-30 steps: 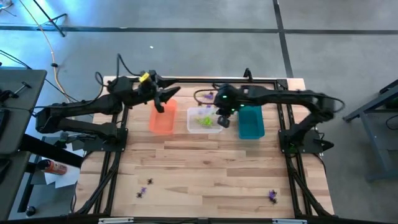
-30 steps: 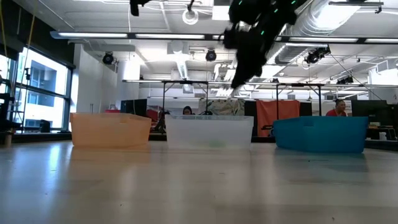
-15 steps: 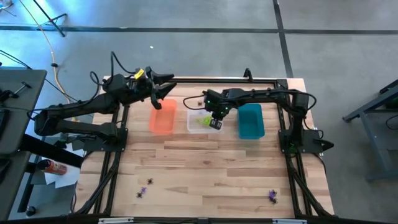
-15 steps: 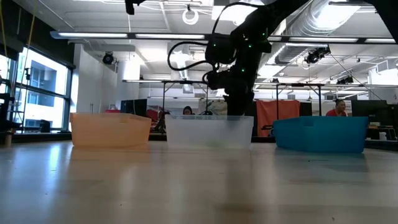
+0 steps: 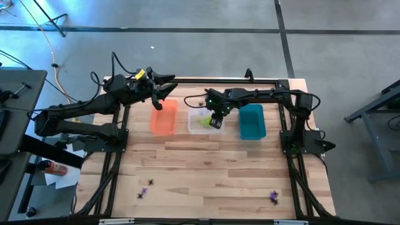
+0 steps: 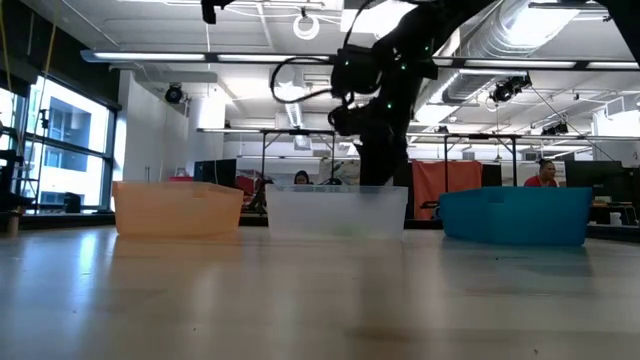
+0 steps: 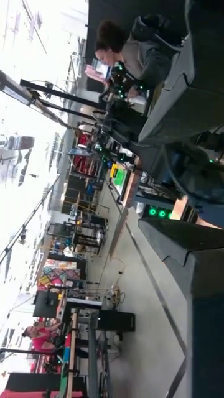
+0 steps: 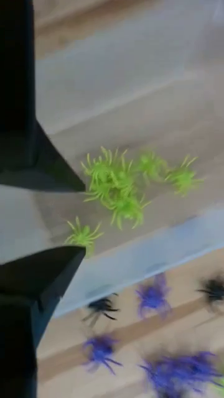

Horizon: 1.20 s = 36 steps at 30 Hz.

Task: Sort Halloween decoration
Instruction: Put the green spider toy into the transparent bin

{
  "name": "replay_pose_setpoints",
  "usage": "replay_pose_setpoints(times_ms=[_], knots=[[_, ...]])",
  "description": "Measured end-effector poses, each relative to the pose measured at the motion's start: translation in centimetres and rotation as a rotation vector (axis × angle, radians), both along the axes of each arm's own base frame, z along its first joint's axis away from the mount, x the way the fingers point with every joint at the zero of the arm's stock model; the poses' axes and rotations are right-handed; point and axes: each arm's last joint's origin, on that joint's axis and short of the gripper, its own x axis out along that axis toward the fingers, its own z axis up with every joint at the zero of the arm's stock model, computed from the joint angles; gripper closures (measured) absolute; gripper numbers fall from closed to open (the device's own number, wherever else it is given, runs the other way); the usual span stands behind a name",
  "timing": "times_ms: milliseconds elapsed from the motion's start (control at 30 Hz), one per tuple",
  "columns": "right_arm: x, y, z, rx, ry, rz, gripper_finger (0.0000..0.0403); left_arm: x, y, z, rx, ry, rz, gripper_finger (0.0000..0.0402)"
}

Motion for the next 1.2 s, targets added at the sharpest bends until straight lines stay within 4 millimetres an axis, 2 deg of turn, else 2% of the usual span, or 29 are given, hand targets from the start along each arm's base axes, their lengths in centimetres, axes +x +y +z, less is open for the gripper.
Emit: replay_pose_setpoints(times_ms=[133,233,400,467,533,633,800,967,1067,1200], knots=[[-0.7,0.0,2.5,-0.004,-0.078,0.035,0.0208,0.0,0.0,0.0,-0.001,0.001,0.000,0.0213],[-2.0,0.0,5.5,-0.032,-0.160,0.038,0.0200,0.0,0.0,0.0,0.000,0.001,0.000,0.0213],[-5.3,-0.1,10.3,-0.098,-0.294,0.015,0.0198,0.2,0.1,-0.2,-0.010,0.007,0.000,0.0213],[-7.0,-0.1,11.3,-0.117,-0.329,-0.012,0.0198,0.9,0.3,-0.6,-0.062,0.024,0.012,0.0213],[-8.7,-0.1,11.9,-0.132,-0.353,-0.074,0.0198,2.1,0.8,-0.9,-0.113,0.124,0.046,0.0215],[-11.1,0.0,11.9,-0.141,-0.370,-0.169,0.0198,4.5,2.3,-0.9,-0.174,0.350,0.117,0.0222],[-13.8,0.6,10.6,-0.114,-0.388,-0.277,0.0198,8.7,6.9,-1.8,-0.314,0.665,0.171,0.0240],[-14.6,1.6,8.9,-0.032,-0.467,-0.330,0.0198,12.3,11.9,-5.3,-0.421,0.811,0.149,0.0255],[-14.7,2.5,8.1,0.019,-0.502,-0.341,0.0198,14.0,14.3,-8.2,-0.467,0.867,0.125,0.0260],[-14.7,3.6,7.6,0.042,-0.497,-0.365,0.0208,15.4,16.5,-12.7,-0.541,0.959,0.128,0.0264]])
